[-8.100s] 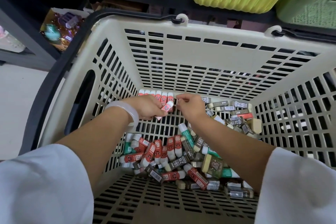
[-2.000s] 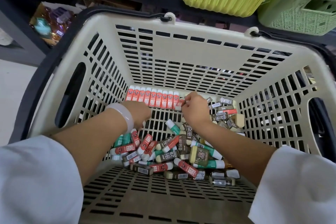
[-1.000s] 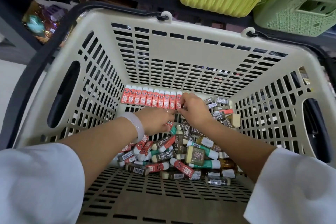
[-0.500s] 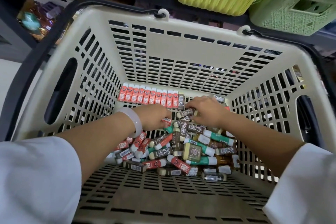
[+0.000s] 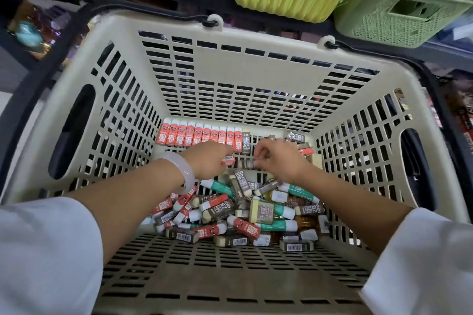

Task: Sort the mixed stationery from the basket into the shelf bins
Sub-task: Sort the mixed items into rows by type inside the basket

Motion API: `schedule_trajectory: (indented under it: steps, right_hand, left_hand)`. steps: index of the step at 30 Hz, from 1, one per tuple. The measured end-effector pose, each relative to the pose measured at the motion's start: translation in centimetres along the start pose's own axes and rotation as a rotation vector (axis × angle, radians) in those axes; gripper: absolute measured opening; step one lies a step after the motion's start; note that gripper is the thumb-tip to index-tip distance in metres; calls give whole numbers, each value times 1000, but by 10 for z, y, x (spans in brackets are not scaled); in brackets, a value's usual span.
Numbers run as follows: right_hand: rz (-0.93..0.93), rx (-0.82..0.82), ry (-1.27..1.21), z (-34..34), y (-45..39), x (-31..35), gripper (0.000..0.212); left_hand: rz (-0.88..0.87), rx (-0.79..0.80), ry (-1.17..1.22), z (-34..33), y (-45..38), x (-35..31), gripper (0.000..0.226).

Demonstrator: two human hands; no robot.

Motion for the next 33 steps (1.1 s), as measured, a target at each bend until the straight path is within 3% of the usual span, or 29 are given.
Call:
schedule_trajectory:
  steps: [3,5,7,9,11,17,21,24,27,29,33]
  right_hand:
    - [-212,-252,-367,18,-4,-13,8]
    - [-354,-325,-586,15,-6,-22,5]
    - [-449,-334,-617,7,-7,-25,12]
    - [-476,-319,-588,0,-11,-22,13]
    - [-465,-305,-607,-2,-14,-14,21]
    - [-315,-337,-359,10,-8,-5,23]
    - [-50,-120,-597,5,-2,21,28]
    - [-78,-112,-590,4,-1,18,14]
    - [-274,-307,-686,11,0,-8,21]
    - [-380,-438,-674,16,3,-25,22]
    - [-447,-393,-561,8,-4,-33,11]
  left_hand:
    - [69,-40,140,5,-3,9,30]
    - [119,-64,268,8,-4,16,5]
    - [141,-77,421,10,-5,19,23]
    - [153,-114,561,12,-4,21,17]
    - [138,-167,607,15,-3,21,3]
    - [186,-287,762,19,-1,22,10]
    - [159,-291,838,19,-3,15,19]
    - [139,-321,858,21,-3,12,25]
    - [76,-360,682,22,-1,7,25]
    - [-63,-259,404,13,2,-10,27]
    - [-243,9,-72,-21,3,-33,38]
Point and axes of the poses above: each hand's wrist, its own y-axis away from the middle knuckle, its own z-axis out of the back of the hand, x = y × z, the point moved 6 cm from there along -y, towards the middle knuckle, and after that the axes turned 2 degrees about x, right-handed, at the moved point
